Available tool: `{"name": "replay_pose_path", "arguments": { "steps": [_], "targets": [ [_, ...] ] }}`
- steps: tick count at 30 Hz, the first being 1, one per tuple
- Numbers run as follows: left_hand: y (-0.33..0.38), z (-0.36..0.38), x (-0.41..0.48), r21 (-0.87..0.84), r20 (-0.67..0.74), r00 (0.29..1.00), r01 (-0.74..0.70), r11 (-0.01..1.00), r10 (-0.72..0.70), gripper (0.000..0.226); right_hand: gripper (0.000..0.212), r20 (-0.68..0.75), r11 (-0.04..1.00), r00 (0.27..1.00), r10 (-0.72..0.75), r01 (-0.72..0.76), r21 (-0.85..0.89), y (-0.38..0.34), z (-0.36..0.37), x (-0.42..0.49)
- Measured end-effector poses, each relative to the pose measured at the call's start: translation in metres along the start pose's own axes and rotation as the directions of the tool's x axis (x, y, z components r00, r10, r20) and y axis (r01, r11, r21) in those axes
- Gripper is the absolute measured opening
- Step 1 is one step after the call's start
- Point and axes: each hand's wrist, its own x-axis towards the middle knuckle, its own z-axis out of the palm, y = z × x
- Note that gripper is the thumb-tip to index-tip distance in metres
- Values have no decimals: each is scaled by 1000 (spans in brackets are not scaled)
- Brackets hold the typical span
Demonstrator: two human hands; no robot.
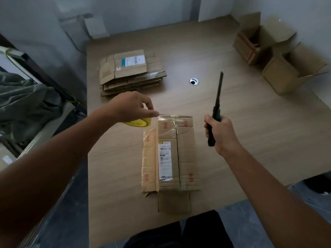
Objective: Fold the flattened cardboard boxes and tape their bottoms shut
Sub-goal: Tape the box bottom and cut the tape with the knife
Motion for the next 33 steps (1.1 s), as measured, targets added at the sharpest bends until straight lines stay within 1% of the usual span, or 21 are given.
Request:
{"name": "replay_pose_path", "arguments": {
  "steps": [3,6,8,11,12,14,15,16,17,18,19,20,21,22,23,25,27,28,30,31,33],
  "targets": [
    [-24,29,40,58,22,999,24,998,-25,38,16,-42,994,998,42,-46,-95,22,13,32],
    [-48,61,60,8,22,998,66,998,-67,39,13,-69,986,989,135,-141,-91,47,22,56],
    [-56,76,63,-42,31,995,92,995,-90,42,11,-33,974,975,222,-223,-31,60,26,64],
    [-67,90,62,-144,37,993,116,983,-111,41,35,45,931,931,362,-363,27,66,32,71],
    [-70,93,59,-169,46,992,121,978,-115,41,36,75,914,912,404,-406,13,66,34,73],
    [-75,97,52,-243,78,988,148,959,-133,43,30,95,880,875,475,-470,-73,66,38,74],
    [-77,98,50,-279,93,985,167,946,-146,45,28,58,873,879,474,-460,-162,65,38,74],
    [-78,101,47,-301,101,983,179,937,-155,46,28,1,869,904,427,-410,-277,61,37,72],
    [-77,103,46,-307,104,982,185,933,-161,46,28,-54,852,941,335,-327,-410,54,34,69],
    [-74,106,45,-310,102,981,191,931,-167,46,28,-86,812,975,204,-218,-541,47,32,66],
    [-71,108,44,-318,102,979,199,927,-175,45,26,-73,756,995,62,-95,-647,36,33,59],
    [-67,110,42,-336,104,977,209,918,-185,45,27,-12,705,998,-54,30,-709,26,37,50],
    [-64,112,41,-355,106,975,219,909,-194,44,28,76,645,989,-129,142,-751,17,45,39],
    [-60,114,39,-370,108,973,230,900,-205,43,30,171,572,974,-150,227,-788,11,54,27],
    [-57,115,38,-377,105,971,240,895,-216,41,35,255,499,960,-117,278,-820,11,64,15],
    [-52,115,38,-334,58,972,233,914,-227,39,48,338,380,940,50,295,-877,20,80,-5],
    [-50,113,33,-308,52,984,177,935,-169,33,56,322,261,932,167,273,-926,28,88,-17],
    [-51,111,29,-366,96,989,143,920,-115,29,59,309,222,931,195,265,-938,28,90,-19],
    [-59,107,20,-509,172,985,109,854,-24,29,60,291,210,930,224,246,-946,23,92,-21],
    [-65,105,15,-523,166,986,105,846,-19,29,60,293,223,925,240,241,-944,19,93,-22],
    [-77,104,11,-461,120,988,139,876,-94,27,60,304,237,907,291,239,-942,15,97,-22]
  ]
}}
